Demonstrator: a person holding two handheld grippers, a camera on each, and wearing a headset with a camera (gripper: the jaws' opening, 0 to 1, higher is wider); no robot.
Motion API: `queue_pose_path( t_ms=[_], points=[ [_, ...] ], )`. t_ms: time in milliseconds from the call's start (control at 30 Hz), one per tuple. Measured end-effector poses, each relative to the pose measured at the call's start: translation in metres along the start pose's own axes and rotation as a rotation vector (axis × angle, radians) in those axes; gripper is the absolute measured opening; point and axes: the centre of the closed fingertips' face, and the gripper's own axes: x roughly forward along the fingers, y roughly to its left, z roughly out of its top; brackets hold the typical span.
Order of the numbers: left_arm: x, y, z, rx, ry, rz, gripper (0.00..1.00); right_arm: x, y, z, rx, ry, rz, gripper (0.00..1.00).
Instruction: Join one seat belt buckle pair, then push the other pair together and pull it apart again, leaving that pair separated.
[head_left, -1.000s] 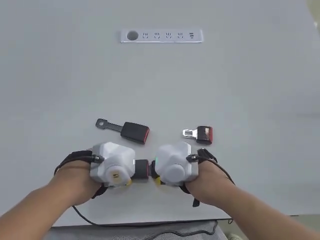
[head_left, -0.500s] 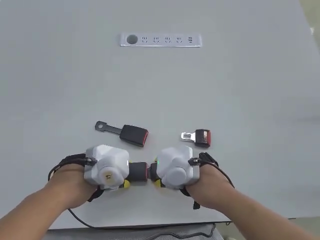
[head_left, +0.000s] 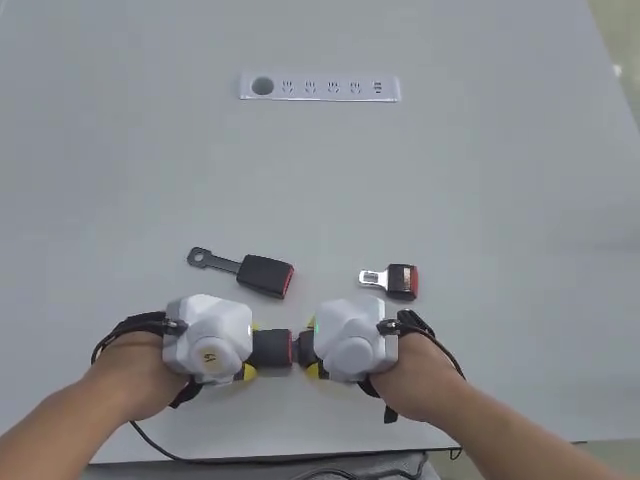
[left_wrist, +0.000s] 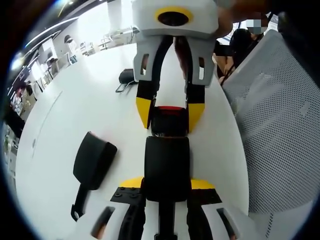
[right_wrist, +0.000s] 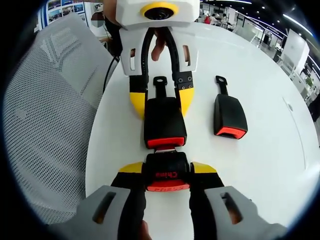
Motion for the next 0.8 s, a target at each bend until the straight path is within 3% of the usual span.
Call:
queue_pose_path(
  t_ms=[800],
  points=[
    [-0.0017, 0.0009, -0.0013, -0.023, 0.007, 0.005, 0.31, 0.0071, -0.0016, -0.0019, 0.024, 0.016, 0.010, 0.32]
  ],
)
